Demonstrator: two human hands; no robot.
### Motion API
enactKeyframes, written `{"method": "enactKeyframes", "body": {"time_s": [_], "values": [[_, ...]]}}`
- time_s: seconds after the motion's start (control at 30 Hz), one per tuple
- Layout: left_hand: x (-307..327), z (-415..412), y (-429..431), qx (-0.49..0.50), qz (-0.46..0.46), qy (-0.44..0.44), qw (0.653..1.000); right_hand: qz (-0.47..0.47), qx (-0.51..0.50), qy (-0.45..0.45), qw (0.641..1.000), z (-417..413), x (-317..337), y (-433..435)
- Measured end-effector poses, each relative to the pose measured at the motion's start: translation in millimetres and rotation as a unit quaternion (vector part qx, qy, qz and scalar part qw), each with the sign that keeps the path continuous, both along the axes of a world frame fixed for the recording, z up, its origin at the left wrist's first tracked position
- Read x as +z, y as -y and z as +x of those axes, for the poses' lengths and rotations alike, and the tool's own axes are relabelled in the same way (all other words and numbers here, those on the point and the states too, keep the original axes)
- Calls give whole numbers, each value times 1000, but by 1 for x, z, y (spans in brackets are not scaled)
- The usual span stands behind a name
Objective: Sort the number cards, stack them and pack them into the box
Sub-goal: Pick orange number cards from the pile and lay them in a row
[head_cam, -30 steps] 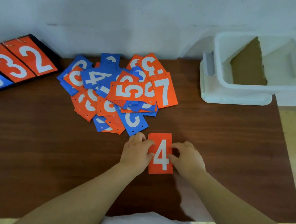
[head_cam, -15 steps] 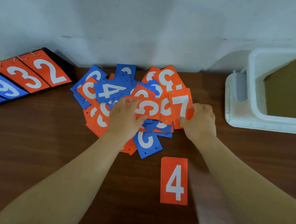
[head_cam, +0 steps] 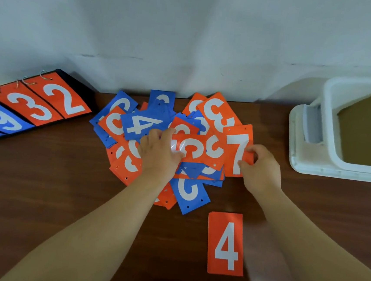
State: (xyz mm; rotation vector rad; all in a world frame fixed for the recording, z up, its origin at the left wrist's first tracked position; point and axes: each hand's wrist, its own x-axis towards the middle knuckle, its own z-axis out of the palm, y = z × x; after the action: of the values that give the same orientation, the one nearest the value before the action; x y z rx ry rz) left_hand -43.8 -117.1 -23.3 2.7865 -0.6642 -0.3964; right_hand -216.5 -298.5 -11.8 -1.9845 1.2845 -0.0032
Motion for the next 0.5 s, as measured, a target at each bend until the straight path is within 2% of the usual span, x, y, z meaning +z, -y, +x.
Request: {"method": "enactKeyframes", "body": {"time_s": [0.13, 0.23, 0.3, 0.37, 0.5], "values": [[20, -8, -10, 22, -119, -57, 991, 41, -62, 67, 995, -15, 22, -2], [48, -14, -24, 81, -210, -123, 967, 97, -102, 137, 980, -25, 44, -10], [72, -21, -39, 131, -266, -207, 932, 167, -129, 196, 958, -31, 57, -21], [93, -32, -56, 167, -319, -309, 880, 242, -141, 248, 927, -35, 71, -35], [124, -60, -88, 210, -390, -446, 778, 317, -86, 261, 908, -41, 96, -74]]}}
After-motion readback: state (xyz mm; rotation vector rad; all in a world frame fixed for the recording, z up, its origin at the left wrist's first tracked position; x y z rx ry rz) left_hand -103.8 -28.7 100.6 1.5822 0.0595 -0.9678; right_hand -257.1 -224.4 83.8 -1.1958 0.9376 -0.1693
